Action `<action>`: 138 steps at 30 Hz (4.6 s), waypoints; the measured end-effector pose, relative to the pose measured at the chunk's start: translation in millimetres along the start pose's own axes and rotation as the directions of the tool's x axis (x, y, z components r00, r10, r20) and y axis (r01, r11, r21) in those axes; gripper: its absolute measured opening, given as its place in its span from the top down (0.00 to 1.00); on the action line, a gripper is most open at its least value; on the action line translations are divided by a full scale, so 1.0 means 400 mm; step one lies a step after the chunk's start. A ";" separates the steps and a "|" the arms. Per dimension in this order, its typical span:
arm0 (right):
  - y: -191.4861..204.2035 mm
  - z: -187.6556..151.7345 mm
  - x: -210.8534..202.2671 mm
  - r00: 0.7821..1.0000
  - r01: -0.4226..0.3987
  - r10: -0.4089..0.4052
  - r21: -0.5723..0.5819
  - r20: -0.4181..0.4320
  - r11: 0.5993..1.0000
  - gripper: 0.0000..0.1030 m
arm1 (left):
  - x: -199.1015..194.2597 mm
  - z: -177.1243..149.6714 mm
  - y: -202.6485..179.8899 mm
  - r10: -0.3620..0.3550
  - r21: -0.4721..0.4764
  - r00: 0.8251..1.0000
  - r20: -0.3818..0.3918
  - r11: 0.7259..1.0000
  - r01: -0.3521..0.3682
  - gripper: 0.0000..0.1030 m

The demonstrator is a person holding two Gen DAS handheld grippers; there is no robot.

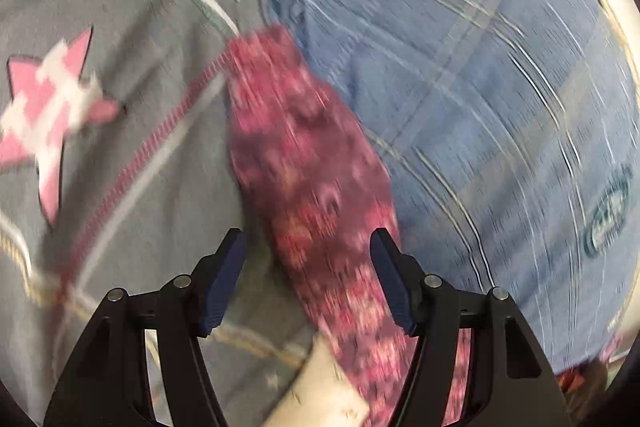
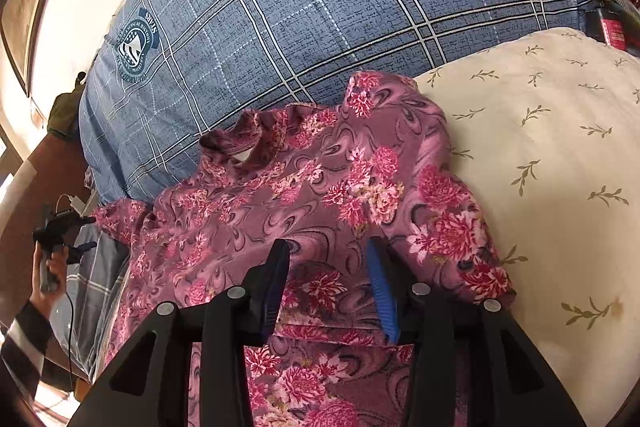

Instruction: Fold small clothes

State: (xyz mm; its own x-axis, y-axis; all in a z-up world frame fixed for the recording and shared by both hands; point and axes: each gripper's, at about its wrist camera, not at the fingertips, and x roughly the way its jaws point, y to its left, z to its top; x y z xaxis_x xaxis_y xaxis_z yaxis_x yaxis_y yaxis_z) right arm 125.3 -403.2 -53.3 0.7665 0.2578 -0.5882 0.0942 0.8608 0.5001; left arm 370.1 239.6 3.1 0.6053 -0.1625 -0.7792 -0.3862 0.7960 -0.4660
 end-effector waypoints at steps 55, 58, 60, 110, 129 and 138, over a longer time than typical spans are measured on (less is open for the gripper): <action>-0.034 -0.003 -0.009 0.994 -0.106 0.103 0.067 0.039 0.992 0.60 | -0.013 -0.927 -0.691 -0.075 0.513 0.891 -0.448 0.795 0.324 0.58; -0.034 -0.003 -0.010 0.994 -0.108 0.105 0.070 0.039 0.992 0.60 | -0.102 -0.890 -0.620 -0.191 0.461 0.889 -0.416 0.798 0.387 0.45; -0.036 -0.003 -0.009 0.994 -0.106 0.104 0.068 0.035 0.992 0.59 | -0.157 -0.844 -0.559 -0.248 0.432 0.899 -0.362 0.810 0.397 0.38; -0.019 0.149 -0.122 0.967 -0.255 0.243 0.281 0.078 0.925 0.94 | -0.084 -0.586 -0.271 -0.348 -0.016 0.924 -0.161 0.937 0.350 0.95; 0.231 0.205 0.051 0.937 -0.261 0.269 0.066 -0.221 0.963 0.41 | -0.031 -0.658 -0.183 -0.381 -0.057 0.903 -0.201 0.924 0.377 0.62; 0.567 0.212 0.568 0.867 -0.260 0.163 -0.149 -0.471 0.954 0.41 | -0.042 -0.656 -0.186 -0.380 -0.001 0.911 -0.161 0.923 0.385 0.62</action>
State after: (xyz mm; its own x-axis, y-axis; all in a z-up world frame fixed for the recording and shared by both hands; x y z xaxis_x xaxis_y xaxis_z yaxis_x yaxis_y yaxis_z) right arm 374.6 -186.5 -19.7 0.3804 0.5703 -0.7281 -0.2043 0.8196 0.5352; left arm 206.0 30.3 -59.0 0.5862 -0.5444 -0.5999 -0.1240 0.6716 -0.7305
